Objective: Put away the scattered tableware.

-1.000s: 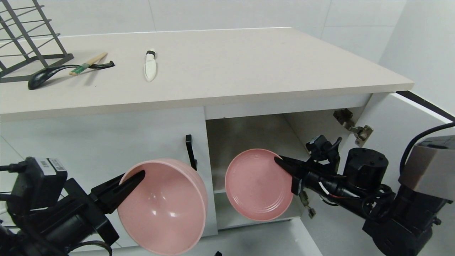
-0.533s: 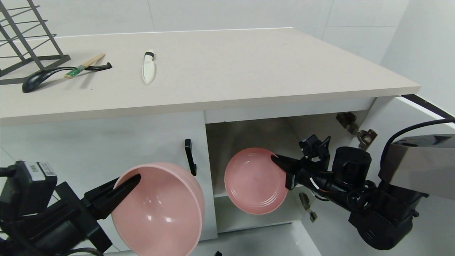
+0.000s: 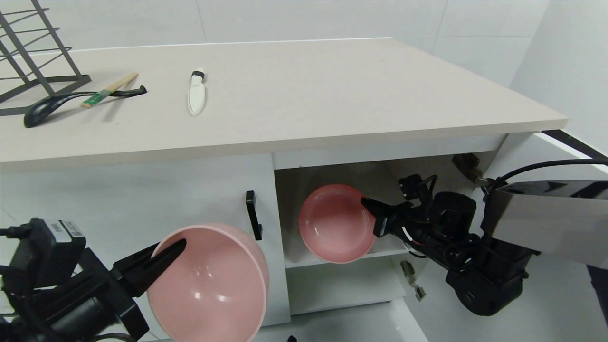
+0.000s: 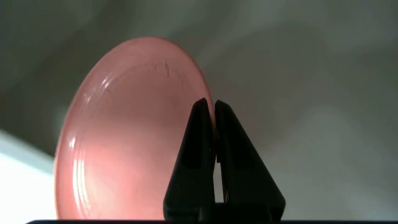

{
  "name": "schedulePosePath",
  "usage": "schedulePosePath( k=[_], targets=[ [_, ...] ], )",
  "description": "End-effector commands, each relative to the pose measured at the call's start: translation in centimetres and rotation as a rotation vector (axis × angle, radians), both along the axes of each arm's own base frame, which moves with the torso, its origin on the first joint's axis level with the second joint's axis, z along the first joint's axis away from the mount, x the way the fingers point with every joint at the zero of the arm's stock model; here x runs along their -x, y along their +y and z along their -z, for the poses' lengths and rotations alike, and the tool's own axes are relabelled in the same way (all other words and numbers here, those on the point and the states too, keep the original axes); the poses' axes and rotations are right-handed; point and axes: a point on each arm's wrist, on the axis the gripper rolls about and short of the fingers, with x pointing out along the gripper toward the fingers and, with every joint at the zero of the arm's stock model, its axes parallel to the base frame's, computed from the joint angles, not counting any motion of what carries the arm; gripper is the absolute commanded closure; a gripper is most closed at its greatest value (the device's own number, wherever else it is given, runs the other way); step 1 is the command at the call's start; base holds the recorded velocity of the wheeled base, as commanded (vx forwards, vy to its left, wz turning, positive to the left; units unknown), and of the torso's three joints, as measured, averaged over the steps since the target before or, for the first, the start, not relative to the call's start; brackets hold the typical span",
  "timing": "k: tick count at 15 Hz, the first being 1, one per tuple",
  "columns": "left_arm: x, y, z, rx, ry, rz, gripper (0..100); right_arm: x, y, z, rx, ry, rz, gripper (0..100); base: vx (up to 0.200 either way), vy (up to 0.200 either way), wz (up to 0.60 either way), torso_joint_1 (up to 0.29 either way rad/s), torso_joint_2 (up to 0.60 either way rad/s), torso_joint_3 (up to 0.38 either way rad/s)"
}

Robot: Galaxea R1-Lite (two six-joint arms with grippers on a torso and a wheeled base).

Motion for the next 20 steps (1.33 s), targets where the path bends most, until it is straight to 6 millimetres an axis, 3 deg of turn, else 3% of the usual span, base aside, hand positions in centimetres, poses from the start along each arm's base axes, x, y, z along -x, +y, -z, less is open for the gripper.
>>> schedulePosePath(
  k=[1, 6, 12, 20],
  targets=[
    [0.0, 0.0, -0.1, 0.003, -0.004, 0.001, 100, -0.4, -0.1, 0.8, 0.004, 0.013, 0.008, 100, 0.0, 0.0, 0.0, 0.0, 0.0, 0.0],
    [-0.1, 0.0, 0.0, 0.0, 0.002, -0.001, 100, -1.0, -0.1, 1.9, 0.004, 0.032, 0.017, 100, 0.0, 0.0, 0.0, 0.0, 0.0, 0.0],
    [-0.2, -0.1, 0.1, -0.005, 0.011, -0.001, 100, -3.5, 0.2, 3.3, -0.039, 0.013, 0.037, 100, 0.0, 0.0, 0.0, 0.0, 0.0, 0.0],
    [-0.3, -0.1, 0.3, -0.009, 0.018, -0.001, 100, -5.6, -1.4, 4.9, -0.043, 0.002, 0.093, 100, 0.0, 0.0, 0.0, 0.0, 0.0, 0.0]
  ],
)
